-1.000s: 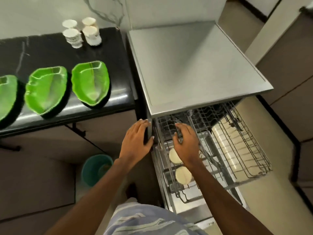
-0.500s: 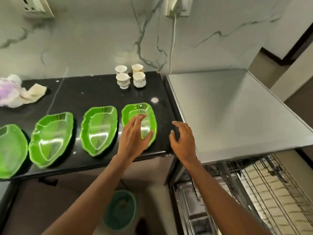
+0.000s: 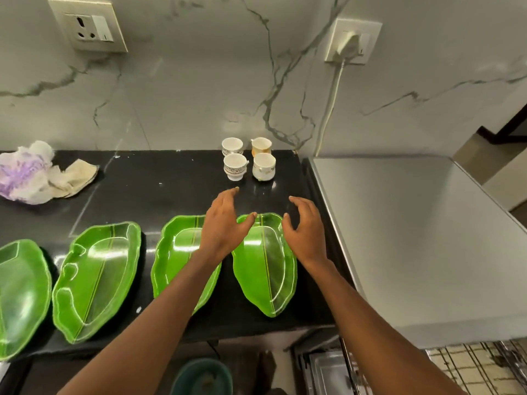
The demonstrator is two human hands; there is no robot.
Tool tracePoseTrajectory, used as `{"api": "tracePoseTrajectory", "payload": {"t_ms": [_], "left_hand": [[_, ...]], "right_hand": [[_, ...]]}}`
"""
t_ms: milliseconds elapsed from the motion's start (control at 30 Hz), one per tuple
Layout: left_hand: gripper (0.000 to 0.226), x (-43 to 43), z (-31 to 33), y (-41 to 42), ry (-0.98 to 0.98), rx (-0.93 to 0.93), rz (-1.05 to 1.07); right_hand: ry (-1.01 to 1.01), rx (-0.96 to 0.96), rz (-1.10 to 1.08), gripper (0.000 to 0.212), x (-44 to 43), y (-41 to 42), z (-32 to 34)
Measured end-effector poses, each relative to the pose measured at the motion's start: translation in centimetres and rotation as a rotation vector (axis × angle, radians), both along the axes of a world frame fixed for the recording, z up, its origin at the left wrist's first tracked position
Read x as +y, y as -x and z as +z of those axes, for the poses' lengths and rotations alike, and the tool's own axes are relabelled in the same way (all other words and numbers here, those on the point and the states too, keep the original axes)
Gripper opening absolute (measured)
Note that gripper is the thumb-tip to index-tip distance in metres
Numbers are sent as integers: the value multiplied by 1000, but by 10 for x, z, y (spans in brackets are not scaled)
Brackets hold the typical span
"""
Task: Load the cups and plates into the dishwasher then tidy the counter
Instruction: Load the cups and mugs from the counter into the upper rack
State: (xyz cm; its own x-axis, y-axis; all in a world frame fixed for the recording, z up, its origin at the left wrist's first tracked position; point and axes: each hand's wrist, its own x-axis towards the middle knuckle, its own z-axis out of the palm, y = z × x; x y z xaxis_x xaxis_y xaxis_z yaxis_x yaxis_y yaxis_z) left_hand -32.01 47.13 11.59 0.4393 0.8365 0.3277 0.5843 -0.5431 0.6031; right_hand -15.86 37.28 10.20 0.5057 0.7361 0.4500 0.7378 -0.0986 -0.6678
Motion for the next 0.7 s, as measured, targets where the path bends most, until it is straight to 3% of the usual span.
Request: {"api": "tracePoseTrajectory", "payload": {"t_ms": [333,567,700], "left_hand": [[74,100,-12,-51,222,-49,132],[98,150,-25,-83,355,-121,230],[69,165,-24,-92,384,-205,259]], "right_hand": [[121,153,10,56,118,-57,-11],[162,271,50,79,176,-80,-26],[142,350,119,77,195,-81,-25]]}}
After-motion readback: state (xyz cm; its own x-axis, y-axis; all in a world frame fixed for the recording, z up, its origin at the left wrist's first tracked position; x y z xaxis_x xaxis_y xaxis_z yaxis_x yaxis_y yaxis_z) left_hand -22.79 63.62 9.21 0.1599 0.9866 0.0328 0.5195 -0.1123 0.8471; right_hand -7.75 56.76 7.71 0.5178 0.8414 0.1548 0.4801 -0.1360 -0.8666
